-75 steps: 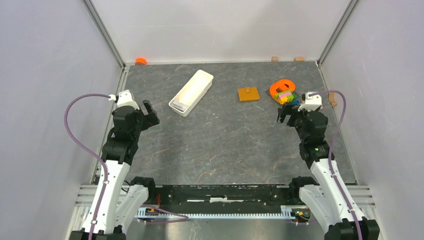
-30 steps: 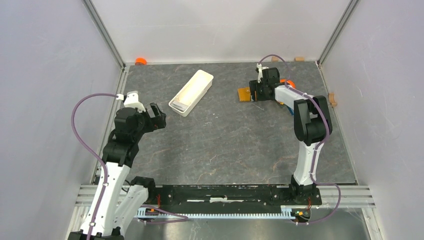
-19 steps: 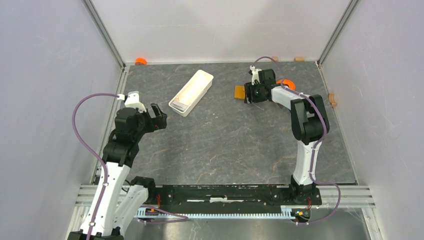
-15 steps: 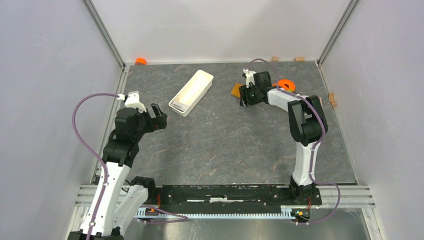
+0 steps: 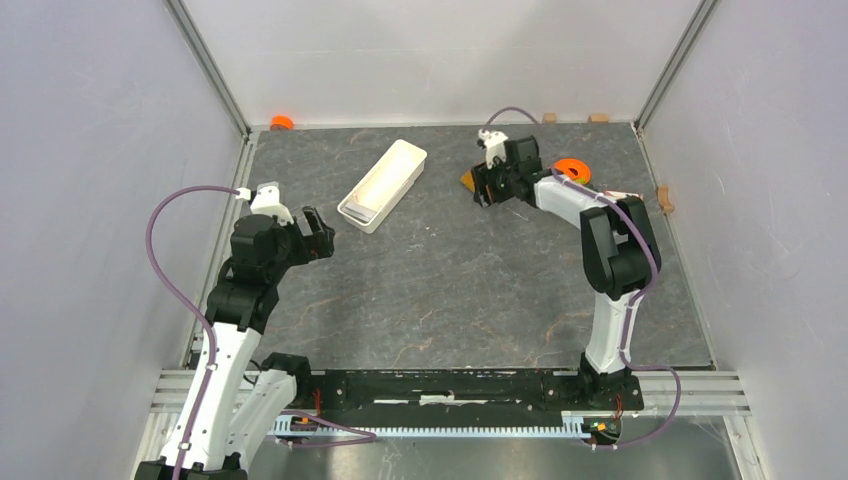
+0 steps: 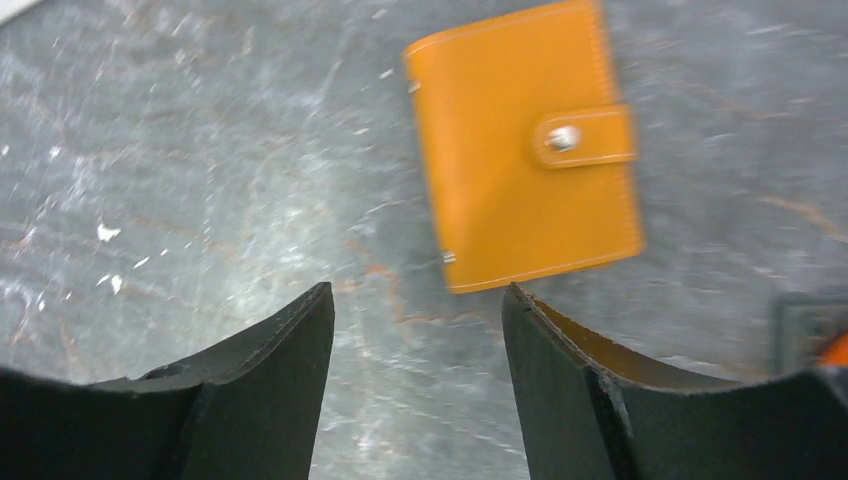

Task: Put the credit cards into the card holder
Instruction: Adjust the card holder at the center of the board.

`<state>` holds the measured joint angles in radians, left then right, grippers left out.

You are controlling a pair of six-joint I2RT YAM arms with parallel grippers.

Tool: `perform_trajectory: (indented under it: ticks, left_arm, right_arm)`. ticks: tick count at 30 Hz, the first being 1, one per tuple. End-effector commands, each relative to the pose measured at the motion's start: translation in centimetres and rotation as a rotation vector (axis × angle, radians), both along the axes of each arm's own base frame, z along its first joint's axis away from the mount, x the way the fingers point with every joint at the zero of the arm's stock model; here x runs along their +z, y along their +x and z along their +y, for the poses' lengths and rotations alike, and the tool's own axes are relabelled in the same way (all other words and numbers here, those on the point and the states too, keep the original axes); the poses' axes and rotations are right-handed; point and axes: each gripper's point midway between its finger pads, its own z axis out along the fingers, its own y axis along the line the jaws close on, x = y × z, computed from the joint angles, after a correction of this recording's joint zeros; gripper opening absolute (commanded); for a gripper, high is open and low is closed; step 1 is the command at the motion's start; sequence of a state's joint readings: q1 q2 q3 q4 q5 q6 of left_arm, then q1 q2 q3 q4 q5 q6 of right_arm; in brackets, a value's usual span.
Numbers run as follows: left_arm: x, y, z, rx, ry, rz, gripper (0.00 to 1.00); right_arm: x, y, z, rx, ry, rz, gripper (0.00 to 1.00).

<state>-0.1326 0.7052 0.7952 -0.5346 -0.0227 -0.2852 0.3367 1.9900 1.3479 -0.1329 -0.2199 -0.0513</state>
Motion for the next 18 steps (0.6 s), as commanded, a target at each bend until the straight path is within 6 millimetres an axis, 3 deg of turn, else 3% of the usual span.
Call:
perform_trajectory:
  ticks: [1,8,18]
  left_arm:
    - [0.8,0.5,-0.3,-0.034,0.024,-0.044,1.00]
    - [0.8,0.5,-0.3,-0.036,0.022,-0.044,1.00]
    - [0.6,0.6,-0.4,-0.036,0.022,-0.037,1.00]
  right_arm:
    - [3.5,4.1,-2.3,-0.068,0.018,-0.097,0.67]
    - [1.7,7.0,-4.1,-0.086,0.021,-0.056,0.63]
    - [0.3,9.4,-3.4,-0.037,0.006,-0.056,0.69]
